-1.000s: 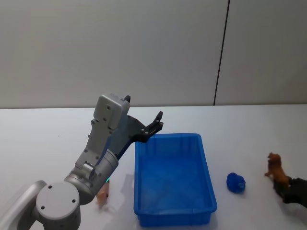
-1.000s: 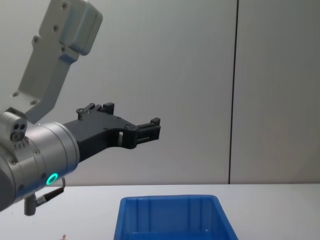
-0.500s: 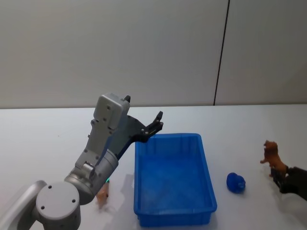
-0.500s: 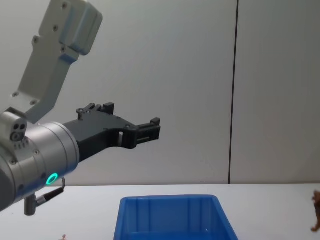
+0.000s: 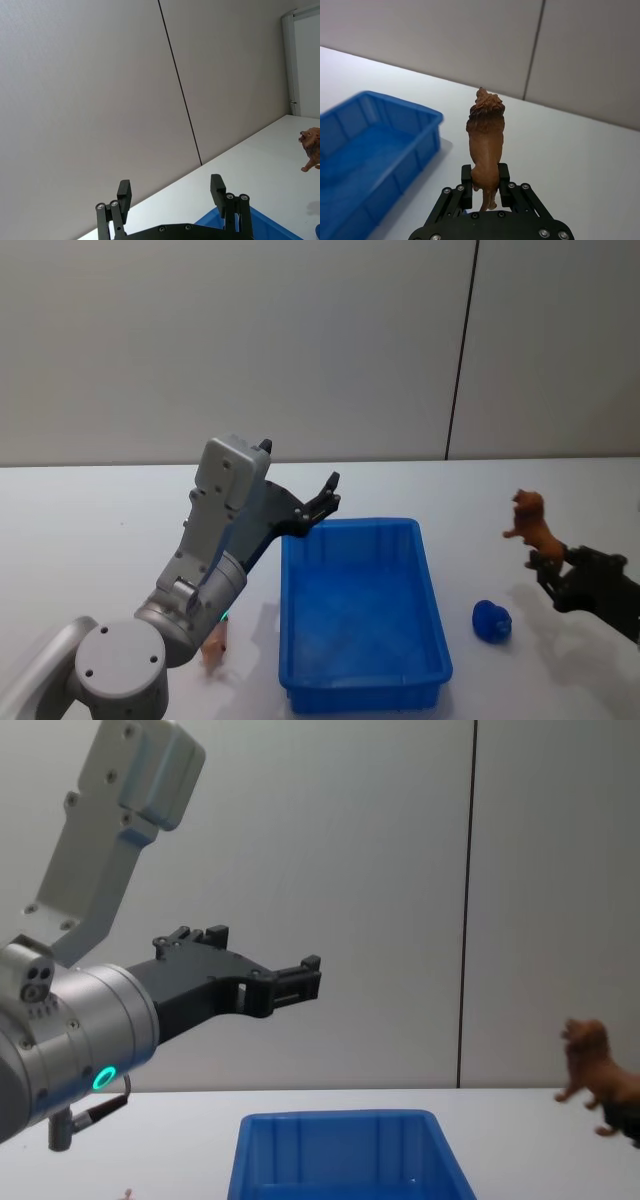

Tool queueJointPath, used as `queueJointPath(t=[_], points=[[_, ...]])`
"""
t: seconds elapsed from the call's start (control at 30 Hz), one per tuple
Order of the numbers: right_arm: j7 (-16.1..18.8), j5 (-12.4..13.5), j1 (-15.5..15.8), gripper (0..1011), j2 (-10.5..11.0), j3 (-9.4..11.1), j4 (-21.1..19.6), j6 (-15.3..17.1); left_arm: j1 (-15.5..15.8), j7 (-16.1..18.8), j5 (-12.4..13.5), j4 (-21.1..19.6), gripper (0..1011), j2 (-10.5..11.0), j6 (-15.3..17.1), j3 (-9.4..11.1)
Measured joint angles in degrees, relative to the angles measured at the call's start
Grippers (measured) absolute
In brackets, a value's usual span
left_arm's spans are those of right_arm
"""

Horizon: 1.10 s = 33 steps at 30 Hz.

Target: Pick up the two dolls from the table and place them into the box.

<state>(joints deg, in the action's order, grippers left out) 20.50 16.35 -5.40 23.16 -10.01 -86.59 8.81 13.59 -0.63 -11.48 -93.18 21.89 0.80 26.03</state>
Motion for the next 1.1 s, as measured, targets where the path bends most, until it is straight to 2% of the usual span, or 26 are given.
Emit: queueJointPath(t=[0.37, 0.5, 0.87, 1.0, 1.1], points=[[5.57, -2.06, -0.67, 284, -1.19, -2.03, -2.93, -1.07, 0.00, 0.00, 0.00, 0.00, 1001, 0.00, 0.00, 0.00], [8.05, -3.50, -0.96, 284, -2.02, -3.39, -3.73, -1.15, 0.00, 0.00, 0.00, 0.00, 1001, 0.00, 0.00, -0.01], [11.42, -7.36, -1.47, 287, -3.99, -6.37, -4.33, -0.78, 0.00, 0.00, 0.00, 0.00, 1001, 0.00, 0.00, 0.00], [11.65, -8.44, -1.65, 384, -4.44, -7.03, -4.21, -0.50, 0.00, 0.00, 0.00, 0.00, 1001, 0.00, 0.00, 0.00], [11.68, -9.08, -1.85, 510, -4.69, -7.38, -3.90, -0.40, 0.00, 0.00, 0.00, 0.00, 1001, 0.00, 0.00, 0.00]])
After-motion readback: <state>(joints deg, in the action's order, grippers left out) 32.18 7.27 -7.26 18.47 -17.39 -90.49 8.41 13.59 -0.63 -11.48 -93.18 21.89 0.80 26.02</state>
